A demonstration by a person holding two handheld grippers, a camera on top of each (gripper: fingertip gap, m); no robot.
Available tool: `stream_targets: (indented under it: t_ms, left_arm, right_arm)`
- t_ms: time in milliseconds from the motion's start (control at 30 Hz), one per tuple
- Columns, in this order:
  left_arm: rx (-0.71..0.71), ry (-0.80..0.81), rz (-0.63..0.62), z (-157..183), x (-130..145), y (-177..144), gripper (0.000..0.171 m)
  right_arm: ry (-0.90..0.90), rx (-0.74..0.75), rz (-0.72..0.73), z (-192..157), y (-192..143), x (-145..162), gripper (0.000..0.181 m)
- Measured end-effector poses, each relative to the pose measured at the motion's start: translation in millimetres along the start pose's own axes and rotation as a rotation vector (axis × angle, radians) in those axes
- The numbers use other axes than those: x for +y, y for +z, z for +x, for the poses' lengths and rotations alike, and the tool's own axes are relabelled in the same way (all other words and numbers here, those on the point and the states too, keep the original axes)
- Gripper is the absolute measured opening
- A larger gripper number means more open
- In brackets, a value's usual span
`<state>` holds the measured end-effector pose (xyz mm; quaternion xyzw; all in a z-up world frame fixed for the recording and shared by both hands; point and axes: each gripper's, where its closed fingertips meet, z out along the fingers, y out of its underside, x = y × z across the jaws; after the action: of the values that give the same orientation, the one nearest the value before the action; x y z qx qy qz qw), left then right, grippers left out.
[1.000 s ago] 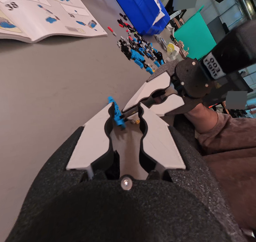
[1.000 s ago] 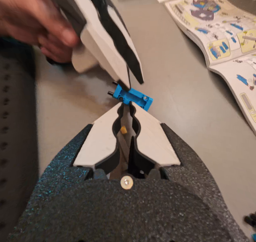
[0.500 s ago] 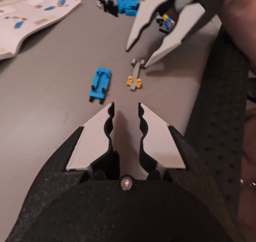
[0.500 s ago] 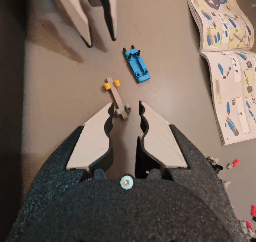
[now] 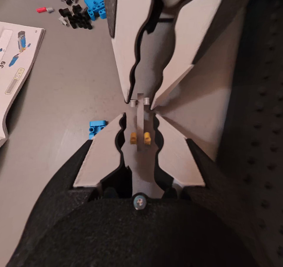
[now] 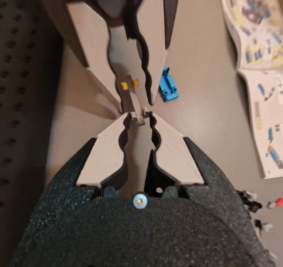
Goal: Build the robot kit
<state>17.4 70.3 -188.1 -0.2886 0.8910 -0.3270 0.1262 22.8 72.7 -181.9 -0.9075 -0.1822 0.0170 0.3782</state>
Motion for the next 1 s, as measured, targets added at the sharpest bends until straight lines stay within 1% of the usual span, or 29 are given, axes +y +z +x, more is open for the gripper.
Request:
stream_targets:
  t_ms: [67,100,167,233,267,300,333,400,433,467,500,600,667,767,800,833,867,933,1000]
  left_arm:
    - [-0.002,0.031,0.0,1,0,-3,0.012]
    - [-0.003,0.037,0.017,1,-2,-6,0.007]
    - [-0.023,0.026,0.058,-1,-7,-15,0.007]
    - [-0.043,-0.019,0.107,-10,-7,-27,0.006]
    - [-0.051,-0.072,0.165,-19,-8,-36,0.007]
    - [-0.052,-0.157,0.257,-30,-11,-47,0.007]
    - [-0.028,-0.265,0.376,-40,-16,-60,0.007]
    - [0.101,-0.465,0.639,-50,-28,-91,0.007]
    - [0.157,-0.522,0.745,-53,-31,-103,0.006]
    - [0.206,-0.55,0.821,-52,-33,-113,0.007]
    - [0.247,-0.567,0.871,-51,-34,-119,0.007]
    - [0.317,-0.607,0.97,-51,-37,-133,0.007]
    - [0.319,-0.628,1.02,-56,-36,-140,0.007]
    - [0.325,-0.646,1.052,-59,-32,-144,0.007]
    - [0.321,-0.664,1.055,-62,-29,-144,0.007]
    - [0.31,-0.679,1.056,-66,-26,-143,0.007]
    - [0.309,-0.681,1.049,-68,-23,-143,0.007]
    - [0.301,-0.673,1.007,-68,-15,-141,0.007]
    - [0.296,-0.645,0.924,-63,-8,-130,0.008]
  right_arm:
    - [-0.037,0.035,0.042,-2,-8,-13,0.025]
    - [-0.046,0.054,0.061,-2,-12,-18,0.025]
    - [-0.068,0.095,0.117,1,-19,-29,0.025]
    - [-0.06,0.138,0.221,7,-29,-44,0.031]
    - [-0.04,0.157,0.269,12,-35,-50,0.038]
    - [-0.003,0.179,0.303,19,-41,-52,0.04]
    - [0.041,0.178,0.325,24,-43,-53,0.041]
    - [0.135,0.119,0.361,26,-37,-58,0.041]
    - [0.178,0.071,0.378,23,-29,-63,0.041]
    - [0.208,0.013,0.394,18,-18,-71,0.044]
    - [0.231,-0.035,0.411,14,-7,-79,0.05]
    - [0.297,-0.194,0.534,4,9,-119,0.056]
    - [0.37,-0.312,0.612,4,12,-141,0.054]
    - [0.465,-0.431,0.686,12,14,-160,0.043]
    - [0.5,-0.433,0.678,17,19,-160,0.036]
    - [0.522,-0.453,0.673,19,21,-160,0.034]
    - [0.537,-0.468,0.673,20,23,-158,0.025]
    - [0.524,-0.458,0.629,18,27,-147,0.025]
    - [0.499,-0.42,0.582,21,27,-134,0.024]
